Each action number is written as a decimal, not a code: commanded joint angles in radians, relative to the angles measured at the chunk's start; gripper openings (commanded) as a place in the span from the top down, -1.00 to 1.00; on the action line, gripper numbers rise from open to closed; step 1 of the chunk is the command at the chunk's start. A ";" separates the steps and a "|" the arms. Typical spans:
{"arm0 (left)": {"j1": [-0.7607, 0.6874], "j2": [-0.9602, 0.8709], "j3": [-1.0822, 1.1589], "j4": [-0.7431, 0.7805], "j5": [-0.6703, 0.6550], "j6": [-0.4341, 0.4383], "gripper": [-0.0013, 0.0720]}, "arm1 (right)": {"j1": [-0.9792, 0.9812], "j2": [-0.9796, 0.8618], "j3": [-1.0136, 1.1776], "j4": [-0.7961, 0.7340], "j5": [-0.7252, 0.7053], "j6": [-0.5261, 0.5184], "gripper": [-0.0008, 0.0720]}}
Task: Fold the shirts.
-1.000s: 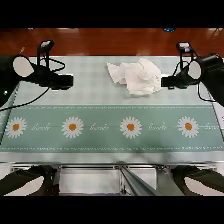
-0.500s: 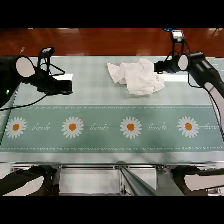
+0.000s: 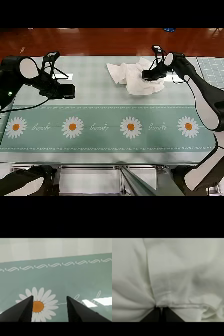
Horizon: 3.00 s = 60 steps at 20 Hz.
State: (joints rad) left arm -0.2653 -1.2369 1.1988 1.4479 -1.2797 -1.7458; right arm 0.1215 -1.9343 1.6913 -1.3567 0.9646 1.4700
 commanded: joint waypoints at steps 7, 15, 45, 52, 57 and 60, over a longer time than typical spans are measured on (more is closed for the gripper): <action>0.113 0.167 -0.006 0.176 -0.073 0.005 -0.42 | -0.003 0.333 0.043 -0.007 0.032 -0.028 0.92; 0.069 0.535 -0.386 0.000 0.148 0.005 -0.42 | 0.002 0.652 0.357 0.016 0.064 -0.056 0.92; 0.078 0.682 -0.518 -0.198 0.298 0.009 -0.42 | 0.467 0.832 -0.690 0.038 0.280 0.167 0.92; 0.137 0.610 -0.588 -0.249 0.420 0.053 -0.42 | 0.364 0.876 -0.750 -0.151 0.245 0.296 -0.14; 0.367 0.471 -0.483 -0.413 0.283 0.161 -0.42 | -0.069 1.156 -0.716 -0.395 0.316 0.317 -0.14; 0.336 0.271 -0.521 -0.649 0.131 0.370 -0.42 | -0.314 1.257 -0.876 -0.241 0.282 0.266 -0.14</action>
State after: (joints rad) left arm 0.0551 -0.8227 0.6903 1.0100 -1.0157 -1.5528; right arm 0.0238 -0.7807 0.9100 -1.6550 1.2556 1.7699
